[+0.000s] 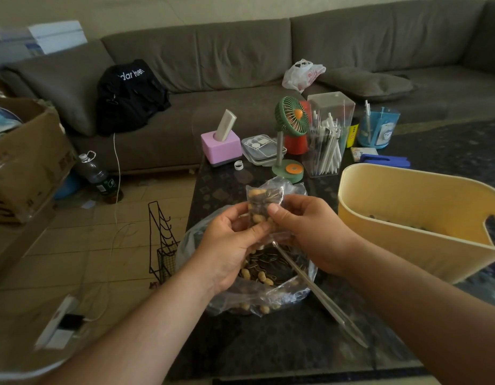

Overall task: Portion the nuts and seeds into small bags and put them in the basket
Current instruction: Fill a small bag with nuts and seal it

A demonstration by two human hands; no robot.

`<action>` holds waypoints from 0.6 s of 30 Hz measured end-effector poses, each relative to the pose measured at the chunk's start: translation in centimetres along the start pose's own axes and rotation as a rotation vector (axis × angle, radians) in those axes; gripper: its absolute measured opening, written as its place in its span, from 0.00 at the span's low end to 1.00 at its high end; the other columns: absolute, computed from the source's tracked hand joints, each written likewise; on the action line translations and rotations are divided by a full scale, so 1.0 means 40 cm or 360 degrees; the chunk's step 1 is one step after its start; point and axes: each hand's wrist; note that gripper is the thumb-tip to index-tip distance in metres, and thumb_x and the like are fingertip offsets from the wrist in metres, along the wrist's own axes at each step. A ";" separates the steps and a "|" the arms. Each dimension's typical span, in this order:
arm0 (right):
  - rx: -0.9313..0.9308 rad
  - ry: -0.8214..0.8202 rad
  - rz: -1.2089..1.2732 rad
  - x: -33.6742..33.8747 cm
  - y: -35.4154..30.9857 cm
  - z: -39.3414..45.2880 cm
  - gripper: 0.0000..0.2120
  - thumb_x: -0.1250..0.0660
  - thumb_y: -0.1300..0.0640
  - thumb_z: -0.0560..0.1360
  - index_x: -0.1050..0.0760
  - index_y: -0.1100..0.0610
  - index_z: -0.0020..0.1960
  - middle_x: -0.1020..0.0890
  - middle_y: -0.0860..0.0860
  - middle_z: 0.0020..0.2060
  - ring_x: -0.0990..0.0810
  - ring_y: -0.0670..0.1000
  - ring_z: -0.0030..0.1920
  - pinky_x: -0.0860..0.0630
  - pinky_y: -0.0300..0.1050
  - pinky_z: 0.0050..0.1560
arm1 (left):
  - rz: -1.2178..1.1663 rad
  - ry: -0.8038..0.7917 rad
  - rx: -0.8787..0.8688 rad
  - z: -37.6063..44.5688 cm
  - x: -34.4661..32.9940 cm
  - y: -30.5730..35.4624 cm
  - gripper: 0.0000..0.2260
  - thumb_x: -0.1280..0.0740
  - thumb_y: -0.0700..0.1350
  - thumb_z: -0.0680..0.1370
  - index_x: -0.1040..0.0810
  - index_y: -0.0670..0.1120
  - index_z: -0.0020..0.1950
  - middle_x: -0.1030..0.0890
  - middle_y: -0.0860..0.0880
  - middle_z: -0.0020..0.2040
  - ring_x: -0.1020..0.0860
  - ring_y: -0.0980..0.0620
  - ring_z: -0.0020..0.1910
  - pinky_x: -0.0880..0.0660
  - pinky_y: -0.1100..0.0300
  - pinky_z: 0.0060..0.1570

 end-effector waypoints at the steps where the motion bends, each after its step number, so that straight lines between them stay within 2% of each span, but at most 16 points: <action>1: 0.0070 0.0025 -0.0055 0.000 -0.001 -0.001 0.08 0.29 0.58 0.81 0.17 0.61 0.58 0.13 0.62 0.51 0.13 0.63 0.54 0.17 0.63 0.59 | -0.0017 -0.0002 -0.0022 0.000 -0.003 0.003 0.26 0.24 0.40 0.70 0.20 0.46 0.67 0.12 0.45 0.58 0.13 0.47 0.58 0.18 0.55 0.54; 5: 0.0276 0.0151 -0.0162 -0.001 -0.028 -0.011 0.08 0.27 0.60 0.80 0.16 0.56 0.58 0.13 0.59 0.50 0.12 0.59 0.52 0.16 0.61 0.57 | -0.0139 -0.0068 -0.0065 -0.003 -0.023 0.023 0.22 0.27 0.38 0.73 0.20 0.43 0.67 0.13 0.43 0.60 0.14 0.46 0.59 0.16 0.56 0.56; 7: 0.0324 0.0176 -0.0178 0.004 -0.057 -0.021 0.08 0.27 0.58 0.80 0.16 0.55 0.59 0.13 0.60 0.50 0.12 0.60 0.52 0.16 0.62 0.56 | -0.0194 -0.0144 -0.0050 0.002 -0.036 0.039 0.18 0.30 0.45 0.78 0.19 0.43 0.67 0.14 0.41 0.62 0.14 0.45 0.58 0.17 0.54 0.59; 9: 0.0322 0.0206 -0.0162 0.030 -0.090 -0.031 0.08 0.28 0.58 0.81 0.17 0.56 0.60 0.13 0.59 0.50 0.12 0.59 0.51 0.15 0.60 0.55 | -0.0254 -0.0140 0.0026 0.018 -0.059 0.049 0.19 0.35 0.54 0.82 0.17 0.43 0.65 0.14 0.40 0.60 0.15 0.45 0.56 0.19 0.51 0.60; 11: 0.0306 0.0241 -0.0070 0.070 -0.131 -0.040 0.08 0.31 0.59 0.82 0.19 0.57 0.61 0.12 0.56 0.50 0.11 0.56 0.50 0.14 0.54 0.53 | -0.0242 -0.0065 0.0102 0.046 -0.089 0.054 0.16 0.37 0.54 0.85 0.16 0.44 0.61 0.14 0.42 0.54 0.15 0.47 0.50 0.20 0.52 0.55; 14: 0.0306 0.0379 0.0016 0.156 -0.196 -0.053 0.08 0.33 0.61 0.83 0.20 0.58 0.61 0.12 0.54 0.48 0.11 0.53 0.49 0.14 0.47 0.48 | 0.0185 -0.0028 0.0160 0.095 -0.149 0.046 0.08 0.33 0.46 0.85 0.16 0.46 0.59 0.17 0.46 0.49 0.18 0.50 0.46 0.20 0.56 0.46; 16: 0.0318 0.0543 -0.0169 0.226 -0.220 -0.055 0.09 0.32 0.61 0.82 0.19 0.55 0.61 0.12 0.53 0.49 0.11 0.50 0.49 0.15 0.44 0.47 | 0.0474 -0.0046 0.0179 0.134 -0.190 0.029 0.06 0.31 0.47 0.85 0.16 0.49 0.57 0.18 0.47 0.49 0.19 0.51 0.45 0.20 0.57 0.43; 18: 0.0323 0.0722 -0.0472 0.297 -0.219 -0.045 0.11 0.30 0.60 0.81 0.19 0.52 0.63 0.13 0.51 0.52 0.12 0.49 0.49 0.15 0.47 0.51 | 0.0679 -0.0077 0.0197 0.168 -0.231 0.014 0.06 0.32 0.51 0.85 0.17 0.53 0.58 0.18 0.47 0.49 0.18 0.50 0.46 0.20 0.55 0.45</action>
Point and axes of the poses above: each hand's wrist, its own z-axis towards the middle knuckle, its own x-axis out of the back of the hand, y = z × x
